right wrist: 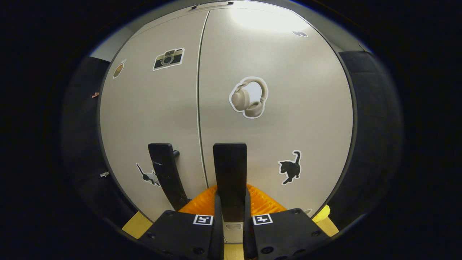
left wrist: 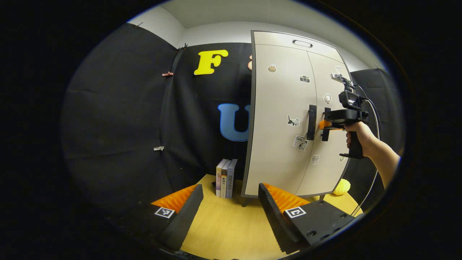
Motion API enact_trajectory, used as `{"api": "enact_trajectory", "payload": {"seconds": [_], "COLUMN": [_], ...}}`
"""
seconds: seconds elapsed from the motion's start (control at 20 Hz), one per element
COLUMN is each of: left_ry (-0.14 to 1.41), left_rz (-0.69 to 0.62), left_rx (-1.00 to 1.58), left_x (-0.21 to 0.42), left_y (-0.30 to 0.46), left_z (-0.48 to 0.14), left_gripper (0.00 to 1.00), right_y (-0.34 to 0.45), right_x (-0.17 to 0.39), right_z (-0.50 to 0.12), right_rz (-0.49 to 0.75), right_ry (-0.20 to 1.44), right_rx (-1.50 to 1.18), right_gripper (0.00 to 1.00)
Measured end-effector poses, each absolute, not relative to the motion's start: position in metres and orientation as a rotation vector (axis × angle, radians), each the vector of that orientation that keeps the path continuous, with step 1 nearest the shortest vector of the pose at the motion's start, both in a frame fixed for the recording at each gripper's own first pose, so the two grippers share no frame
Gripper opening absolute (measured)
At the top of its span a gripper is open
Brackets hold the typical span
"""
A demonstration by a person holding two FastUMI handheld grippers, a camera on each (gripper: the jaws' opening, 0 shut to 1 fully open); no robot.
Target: Open the right door of the double-door shoe cabinet with the right hand, and open the left door with the left hand.
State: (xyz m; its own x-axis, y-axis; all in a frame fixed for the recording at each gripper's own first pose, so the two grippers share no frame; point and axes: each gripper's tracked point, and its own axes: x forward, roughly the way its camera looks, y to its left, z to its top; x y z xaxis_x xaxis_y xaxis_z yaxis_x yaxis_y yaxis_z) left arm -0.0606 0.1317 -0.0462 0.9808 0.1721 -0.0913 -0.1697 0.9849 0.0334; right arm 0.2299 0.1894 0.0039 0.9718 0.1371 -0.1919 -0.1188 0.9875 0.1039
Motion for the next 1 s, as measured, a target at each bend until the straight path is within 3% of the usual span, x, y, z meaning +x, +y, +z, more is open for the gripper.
{"api": "enact_trajectory", "payload": {"seconds": [0.15, 0.65, 1.0], "left_ry": [0.087, 0.115, 0.129], "left_rz": [0.141, 0.032, 0.110], "left_rx": [0.045, 0.031, 0.057], "left_x": [-0.065, -0.094, -0.105], "left_y": [0.129, 0.113, 0.070], "left_z": [-0.043, -0.039, -0.034], "left_gripper": [0.95, 0.95, 0.95], "right_y": [0.190, 0.180, 0.176], "right_x": [0.226, 0.203, 0.192], "right_z": [0.002, 0.006, 0.008], "right_rz": [0.155, 0.172, 0.303], "right_ry": [0.223, 0.220, 0.196], "right_rx": [0.094, 0.080, 0.081], "right_gripper": [0.16, 0.16, 0.16]}}
